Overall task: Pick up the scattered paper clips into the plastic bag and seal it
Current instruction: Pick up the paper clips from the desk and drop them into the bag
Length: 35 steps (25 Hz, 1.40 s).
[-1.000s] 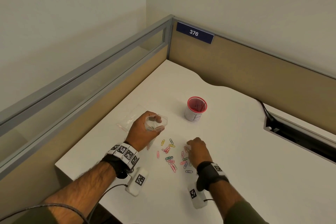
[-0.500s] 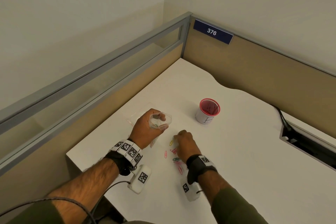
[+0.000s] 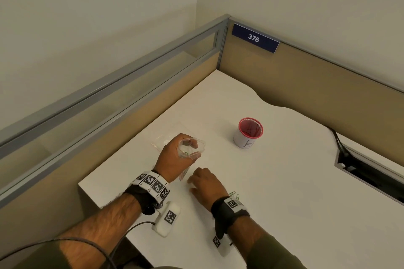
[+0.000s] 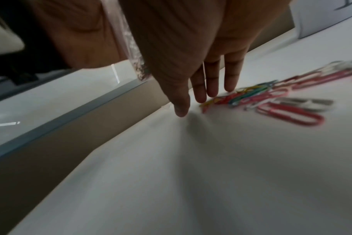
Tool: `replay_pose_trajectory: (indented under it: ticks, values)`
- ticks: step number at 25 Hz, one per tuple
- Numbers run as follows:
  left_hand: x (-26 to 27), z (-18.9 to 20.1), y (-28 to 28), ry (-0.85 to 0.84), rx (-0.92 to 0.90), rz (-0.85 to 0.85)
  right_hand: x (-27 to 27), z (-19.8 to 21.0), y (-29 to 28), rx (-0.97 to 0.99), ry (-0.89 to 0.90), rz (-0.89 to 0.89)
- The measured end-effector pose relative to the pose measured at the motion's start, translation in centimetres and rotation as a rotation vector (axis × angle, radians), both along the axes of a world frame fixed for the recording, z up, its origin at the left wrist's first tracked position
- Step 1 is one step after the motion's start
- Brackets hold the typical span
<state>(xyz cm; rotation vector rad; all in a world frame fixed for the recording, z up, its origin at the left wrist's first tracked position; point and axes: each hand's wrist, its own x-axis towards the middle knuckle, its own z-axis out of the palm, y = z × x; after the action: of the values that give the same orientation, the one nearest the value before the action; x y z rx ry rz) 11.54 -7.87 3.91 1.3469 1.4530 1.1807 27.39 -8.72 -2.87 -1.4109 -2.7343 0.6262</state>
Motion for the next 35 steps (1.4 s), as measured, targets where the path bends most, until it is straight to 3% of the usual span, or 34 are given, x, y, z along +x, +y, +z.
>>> replay_pose_trajectory:
  ticks: [6,11,15,20,24,31,35]
  values:
    - [0.3,-0.1,0.0,-0.012,-0.007,-0.019,4.8,-0.2,-1.1,0.06,-0.08,-0.055]
    - [0.6,-0.4,0.2,-0.013,-0.007,-0.037,10.7,1.1,-1.1,-0.076,0.054,-0.422]
    - [1.2,-0.4,0.3,-0.009,-0.003,-0.068,10.1,1.5,-2.1,-0.196,-0.097,-0.361]
    - [1.7,-0.3,0.3,-0.032,0.004,-0.086,6.7,0.7,-2.8,-0.01,-0.193,-0.259]
    - [1.8,-0.2,0.2,-0.039,0.012,-0.084,6.4,0.8,-2.4,0.019,-0.195,-0.275]
    - [1.6,-0.4,0.2,-0.042,0.025,-0.08,8.6,2.6,-0.2,-0.081,0.011,-0.536]
    - [1.9,-0.7,0.4,-0.048,0.02,-0.102,9.4,6.5,0.1,-0.096,0.333,-0.691]
